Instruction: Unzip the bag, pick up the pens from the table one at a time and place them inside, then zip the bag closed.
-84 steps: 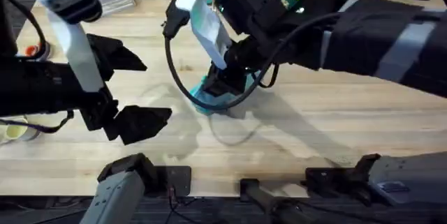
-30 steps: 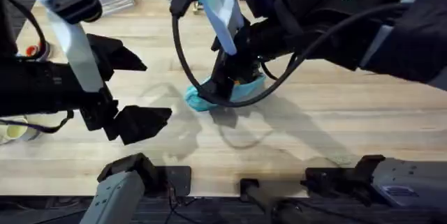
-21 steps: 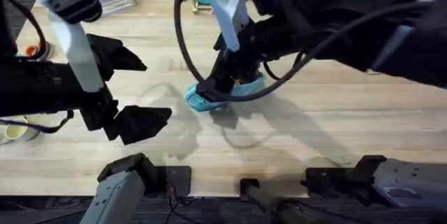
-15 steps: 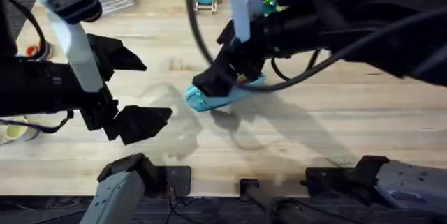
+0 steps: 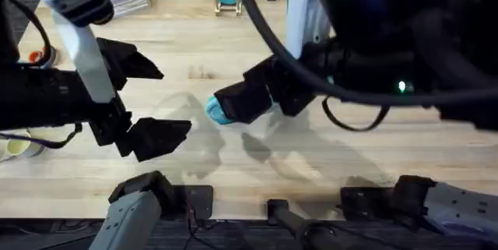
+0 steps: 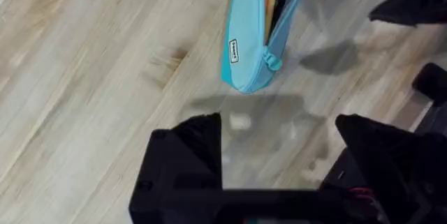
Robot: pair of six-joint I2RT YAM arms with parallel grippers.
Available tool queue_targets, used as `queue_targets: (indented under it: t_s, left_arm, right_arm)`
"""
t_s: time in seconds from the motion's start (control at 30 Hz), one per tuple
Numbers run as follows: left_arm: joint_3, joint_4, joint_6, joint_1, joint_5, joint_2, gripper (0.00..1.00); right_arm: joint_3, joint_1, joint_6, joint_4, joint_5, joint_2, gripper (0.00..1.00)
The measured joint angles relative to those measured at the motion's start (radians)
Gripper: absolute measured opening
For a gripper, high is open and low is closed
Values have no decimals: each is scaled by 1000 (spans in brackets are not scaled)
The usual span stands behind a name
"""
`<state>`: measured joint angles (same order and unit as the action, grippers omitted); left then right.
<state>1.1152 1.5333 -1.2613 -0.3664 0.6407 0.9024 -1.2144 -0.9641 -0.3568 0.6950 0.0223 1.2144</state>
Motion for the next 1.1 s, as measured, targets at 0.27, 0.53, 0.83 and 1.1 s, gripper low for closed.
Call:
queue_targets:
  t_s: [0.27, 0.53, 0.83, 1.1]
  left_arm:
    - [0, 0, 0, 0, 0, 0, 989]
    - [0, -11, 0, 0, 0, 0, 988]
    - [0, -11, -79, 0, -4, 0, 989]
    - [0, 12, -298, 0, 0, 28, 990]
  right_arm:
    - [0, -97, -250, 89, 151, -39, 997]
    - [0, -109, -357, 91, 169, -41, 998]
    - [0, -109, -378, 97, 169, -41, 998]
    - [0, -109, -384, 100, 169, -41, 997]
